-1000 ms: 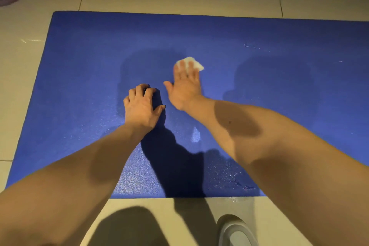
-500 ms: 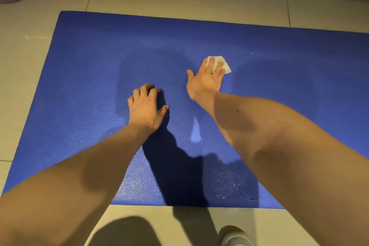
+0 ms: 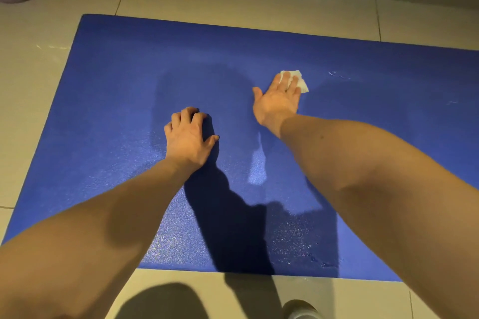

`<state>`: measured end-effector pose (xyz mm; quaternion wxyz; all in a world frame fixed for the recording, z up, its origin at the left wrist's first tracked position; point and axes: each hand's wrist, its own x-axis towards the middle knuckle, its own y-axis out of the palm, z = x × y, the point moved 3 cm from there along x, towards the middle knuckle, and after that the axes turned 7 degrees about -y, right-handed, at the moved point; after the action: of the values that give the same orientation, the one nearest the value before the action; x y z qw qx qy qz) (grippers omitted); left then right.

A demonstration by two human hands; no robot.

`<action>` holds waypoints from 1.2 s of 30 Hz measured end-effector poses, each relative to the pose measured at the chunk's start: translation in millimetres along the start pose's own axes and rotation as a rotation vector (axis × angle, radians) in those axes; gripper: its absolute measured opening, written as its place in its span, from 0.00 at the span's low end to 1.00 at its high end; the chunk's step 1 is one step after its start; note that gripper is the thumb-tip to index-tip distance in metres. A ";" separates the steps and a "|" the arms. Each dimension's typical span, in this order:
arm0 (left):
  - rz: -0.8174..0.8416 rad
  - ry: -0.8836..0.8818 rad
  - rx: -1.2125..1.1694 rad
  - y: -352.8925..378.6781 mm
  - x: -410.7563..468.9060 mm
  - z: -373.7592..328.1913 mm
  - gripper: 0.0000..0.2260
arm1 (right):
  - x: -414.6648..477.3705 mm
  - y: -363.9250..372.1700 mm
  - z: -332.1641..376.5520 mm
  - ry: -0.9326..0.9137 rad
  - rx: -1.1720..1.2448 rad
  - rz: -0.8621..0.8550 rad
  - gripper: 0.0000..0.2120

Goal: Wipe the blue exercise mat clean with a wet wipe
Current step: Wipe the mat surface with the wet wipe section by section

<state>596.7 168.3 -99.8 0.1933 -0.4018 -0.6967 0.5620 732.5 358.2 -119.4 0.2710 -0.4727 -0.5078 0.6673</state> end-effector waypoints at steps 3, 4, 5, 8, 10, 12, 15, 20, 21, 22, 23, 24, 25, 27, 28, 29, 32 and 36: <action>0.000 -0.003 0.007 0.7 3.0 -1.1 0.26 | -7.1 1.7 41.1 -0.214 0.038 -0.010 0.36; -0.001 -0.001 0.006 1.1 4.0 -1.8 0.26 | -10.6 2.2 50.7 -0.320 0.034 -0.009 0.35; -0.005 0.003 0.004 1.8 4.9 -2.7 0.26 | -13.1 2.9 55.5 -0.417 0.025 -0.003 0.34; -0.009 0.007 0.000 3.1 7.1 -6.4 0.25 | -4.8 7.2 44.7 -0.593 -0.038 -0.020 0.34; -0.010 0.002 -0.001 2.8 8.8 -7.3 0.25 | 6.9 7.8 25.6 -0.552 -0.092 -0.081 0.35; -0.012 0.005 0.001 2.4 9.6 -7.0 0.25 | 17.0 2.9 2.6 -0.327 -0.052 -0.143 0.34; -0.013 0.011 -0.009 2.2 11.5 -6.1 0.25 | 21.6 -0.9 -4.2 -0.016 0.002 -0.063 0.37; -0.021 0.017 -0.013 2.3 13.3 -7.1 0.25 | 12.3 -3.0 54.7 -0.181 0.055 -0.002 0.37; -0.022 0.020 -0.016 2.4 13.7 -7.7 0.25 | 9.5 -1.9 62.7 -0.301 0.043 -0.005 0.36; -0.024 0.022 -0.020 2.3 14.2 -8.2 0.24 | 7.3 -0.7 65.9 -0.416 0.031 -0.003 0.35; -0.027 0.023 -0.023 2.3 14.9 -8.8 0.24 | 7.7 0.1 64.0 -0.513 0.019 -0.009 0.34; -0.029 0.024 -0.024 2.4 15.7 -9.4 0.24 | 11.5 0.3 57.3 -0.590 -0.006 -0.023 0.33; -0.030 0.023 -0.022 2.3 16.7 -9.8 0.24 | 17.7 0.4 47.5 -0.631 -0.038 -0.049 0.33; -0.029 0.019 -0.021 2.3 18.1 -9.9 0.24 | 31.3 -3.1 21.4 -0.560 -0.088 -0.129 0.34; -0.028 0.018 -0.023 2.5 18.7 -9.9 0.24 | 36.8 -5.3 7.3 -0.456 -0.069 -0.153 0.35; -0.028 0.019 -0.024 2.7 18.9 -9.7 0.24 | 40.9 -6.3 -4.8 -0.328 -0.031 -0.150 0.35; -0.028 0.020 -0.028 2.9 19.6 -9.1 0.25 | 43.7 -8.1 -10.1 0.012 0.058 -0.053 0.37; -0.034 0.022 -0.028 3.5 20.3 -8.7 0.25 | 37.2 -14.7 36.7 -0.039 0.169 -0.010 0.37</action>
<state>592.0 189.7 -104.2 0.2047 -0.3987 -0.7090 0.5445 682.4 379.1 -117.5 0.3033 -0.4325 -0.4572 0.7155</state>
